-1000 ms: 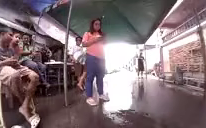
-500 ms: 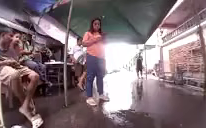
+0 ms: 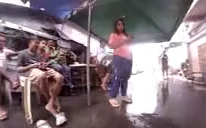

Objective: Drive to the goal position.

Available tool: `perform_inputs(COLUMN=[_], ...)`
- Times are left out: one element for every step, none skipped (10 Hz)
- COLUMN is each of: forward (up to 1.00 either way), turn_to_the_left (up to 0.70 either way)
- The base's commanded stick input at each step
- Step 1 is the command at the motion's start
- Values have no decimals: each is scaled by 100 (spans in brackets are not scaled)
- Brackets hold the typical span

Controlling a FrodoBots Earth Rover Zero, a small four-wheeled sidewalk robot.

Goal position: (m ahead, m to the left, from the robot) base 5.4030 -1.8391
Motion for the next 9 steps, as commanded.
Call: perform_inputs(forward=[0, 0, 0, 0, 0, 0, 0, 0, 0], turn_to_the_left=[0, 0, 0, 0, -65, -99, -52, 0, 0])
